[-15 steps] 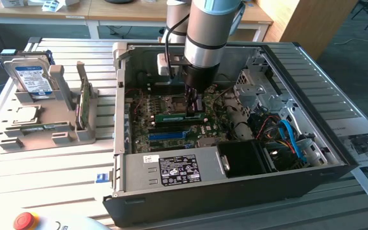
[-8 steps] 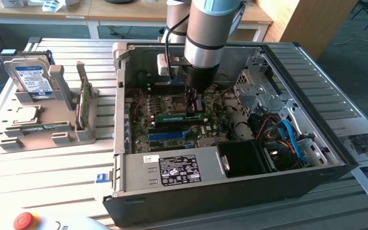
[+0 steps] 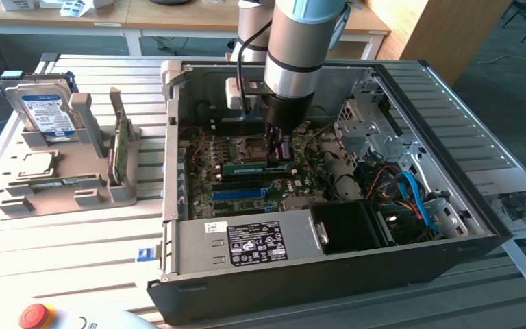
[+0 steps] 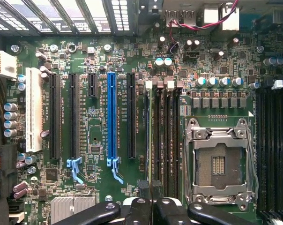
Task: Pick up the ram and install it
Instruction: 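Insert the ram into the slot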
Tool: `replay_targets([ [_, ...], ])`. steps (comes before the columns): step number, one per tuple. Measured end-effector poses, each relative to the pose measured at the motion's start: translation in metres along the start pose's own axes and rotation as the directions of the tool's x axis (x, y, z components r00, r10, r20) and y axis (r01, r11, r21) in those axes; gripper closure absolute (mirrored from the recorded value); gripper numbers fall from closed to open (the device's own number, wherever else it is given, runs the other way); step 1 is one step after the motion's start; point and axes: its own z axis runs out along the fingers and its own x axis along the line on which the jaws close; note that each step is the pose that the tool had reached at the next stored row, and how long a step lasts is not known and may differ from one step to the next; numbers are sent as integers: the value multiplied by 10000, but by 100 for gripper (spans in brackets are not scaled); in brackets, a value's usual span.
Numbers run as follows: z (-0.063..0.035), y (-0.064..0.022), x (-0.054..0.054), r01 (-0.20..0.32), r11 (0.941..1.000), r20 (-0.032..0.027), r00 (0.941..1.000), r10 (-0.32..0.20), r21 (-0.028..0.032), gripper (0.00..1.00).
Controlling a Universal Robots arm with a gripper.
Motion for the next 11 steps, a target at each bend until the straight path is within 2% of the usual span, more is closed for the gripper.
replay_targets([
  [11, 7, -1, -8, 1, 10000, 1, 10000, -1, 0, 88],
])
